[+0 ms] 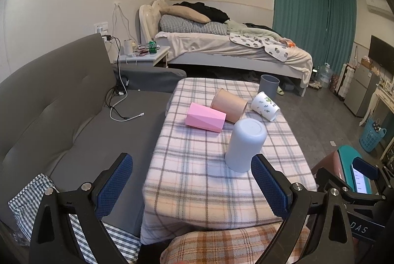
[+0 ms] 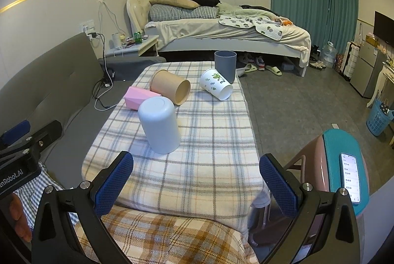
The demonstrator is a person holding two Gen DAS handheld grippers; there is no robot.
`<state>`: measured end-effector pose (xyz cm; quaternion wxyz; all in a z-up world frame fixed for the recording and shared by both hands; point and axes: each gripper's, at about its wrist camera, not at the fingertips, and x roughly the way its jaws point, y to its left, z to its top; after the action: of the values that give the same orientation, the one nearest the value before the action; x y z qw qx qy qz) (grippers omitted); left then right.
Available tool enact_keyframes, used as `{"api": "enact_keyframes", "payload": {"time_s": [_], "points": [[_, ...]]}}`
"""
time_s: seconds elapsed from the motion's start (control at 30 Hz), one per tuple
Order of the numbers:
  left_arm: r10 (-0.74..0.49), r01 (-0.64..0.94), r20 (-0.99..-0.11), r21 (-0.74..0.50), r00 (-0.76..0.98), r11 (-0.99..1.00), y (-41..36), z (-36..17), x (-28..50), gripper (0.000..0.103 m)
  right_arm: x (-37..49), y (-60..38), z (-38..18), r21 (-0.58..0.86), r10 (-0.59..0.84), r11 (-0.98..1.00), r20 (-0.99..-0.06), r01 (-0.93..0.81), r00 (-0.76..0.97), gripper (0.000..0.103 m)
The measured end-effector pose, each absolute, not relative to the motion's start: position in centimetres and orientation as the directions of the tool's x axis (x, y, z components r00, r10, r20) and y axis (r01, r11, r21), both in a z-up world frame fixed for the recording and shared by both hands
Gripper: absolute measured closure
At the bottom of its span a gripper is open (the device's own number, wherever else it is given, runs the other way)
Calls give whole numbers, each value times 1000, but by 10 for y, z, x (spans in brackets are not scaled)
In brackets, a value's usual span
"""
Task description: Flip cup upside down
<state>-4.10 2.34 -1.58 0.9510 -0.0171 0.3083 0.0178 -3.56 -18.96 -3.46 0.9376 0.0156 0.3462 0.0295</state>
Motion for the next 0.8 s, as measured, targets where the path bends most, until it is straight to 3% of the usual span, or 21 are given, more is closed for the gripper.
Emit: {"api": "enact_keyframes", "payload": {"time_s": [0.8], "points": [[23,-41,-589,-17,808,999,21,-18,-42,3,-36,-190,-36,52,68,998,-652,-45,755,0]]}}
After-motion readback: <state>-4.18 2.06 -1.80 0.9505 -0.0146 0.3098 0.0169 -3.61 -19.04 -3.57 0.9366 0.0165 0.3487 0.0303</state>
